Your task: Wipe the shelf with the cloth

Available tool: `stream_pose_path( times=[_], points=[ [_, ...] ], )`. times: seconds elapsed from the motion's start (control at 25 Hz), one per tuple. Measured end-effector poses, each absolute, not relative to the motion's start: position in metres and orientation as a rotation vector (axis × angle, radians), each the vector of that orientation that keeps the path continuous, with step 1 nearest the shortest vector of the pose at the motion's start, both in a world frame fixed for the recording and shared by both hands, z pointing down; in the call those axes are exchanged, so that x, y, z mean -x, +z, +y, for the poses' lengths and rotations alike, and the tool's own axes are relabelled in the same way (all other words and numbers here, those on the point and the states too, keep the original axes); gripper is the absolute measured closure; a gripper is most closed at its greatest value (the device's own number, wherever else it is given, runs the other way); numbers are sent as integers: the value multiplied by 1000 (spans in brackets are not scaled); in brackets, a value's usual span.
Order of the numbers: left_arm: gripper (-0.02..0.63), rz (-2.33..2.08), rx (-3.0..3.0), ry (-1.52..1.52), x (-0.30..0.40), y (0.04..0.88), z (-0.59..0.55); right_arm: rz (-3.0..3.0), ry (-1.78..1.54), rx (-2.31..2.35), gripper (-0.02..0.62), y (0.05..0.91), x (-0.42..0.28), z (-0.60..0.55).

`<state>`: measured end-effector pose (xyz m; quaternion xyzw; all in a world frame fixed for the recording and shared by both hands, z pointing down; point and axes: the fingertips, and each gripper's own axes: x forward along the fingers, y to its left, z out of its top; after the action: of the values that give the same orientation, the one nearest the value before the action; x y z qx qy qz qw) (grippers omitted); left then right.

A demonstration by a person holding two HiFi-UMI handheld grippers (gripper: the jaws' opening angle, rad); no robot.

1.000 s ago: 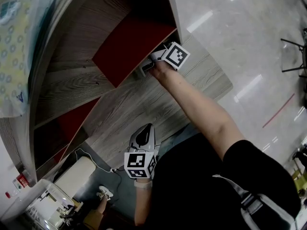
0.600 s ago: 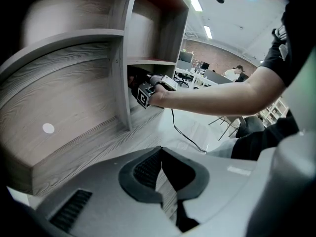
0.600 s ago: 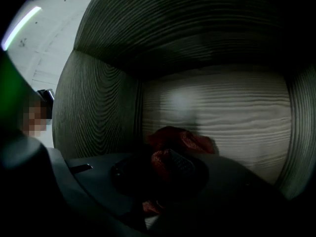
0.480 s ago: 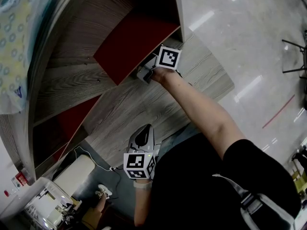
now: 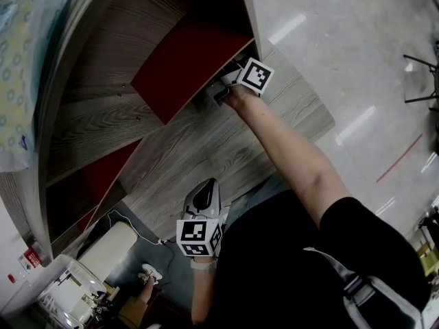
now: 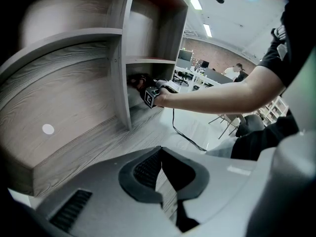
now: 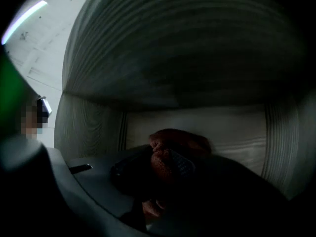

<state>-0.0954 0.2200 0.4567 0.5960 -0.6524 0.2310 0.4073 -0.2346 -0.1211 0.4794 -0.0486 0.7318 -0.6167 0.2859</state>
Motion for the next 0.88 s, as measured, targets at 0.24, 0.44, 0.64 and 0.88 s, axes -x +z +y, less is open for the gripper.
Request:
stream_pose_path(
  times=[0.24, 0.44, 0.64, 0.88],
  points=[
    [600, -1633, -1517, 588, 90, 457, 213, 1868, -1670, 277, 548, 496, 217, -151],
    [600, -1641, -1505, 590, 91, 456, 215, 1898, -1705, 292, 548, 507, 223, -144],
    [600, -1654, -1502, 591, 90, 453, 216, 1969, -1726, 167, 545, 500, 247, -111],
    [600, -1659, -1487, 595, 89, 453, 221, 2135, -1822, 39, 545, 507, 278, -55]
  ],
)
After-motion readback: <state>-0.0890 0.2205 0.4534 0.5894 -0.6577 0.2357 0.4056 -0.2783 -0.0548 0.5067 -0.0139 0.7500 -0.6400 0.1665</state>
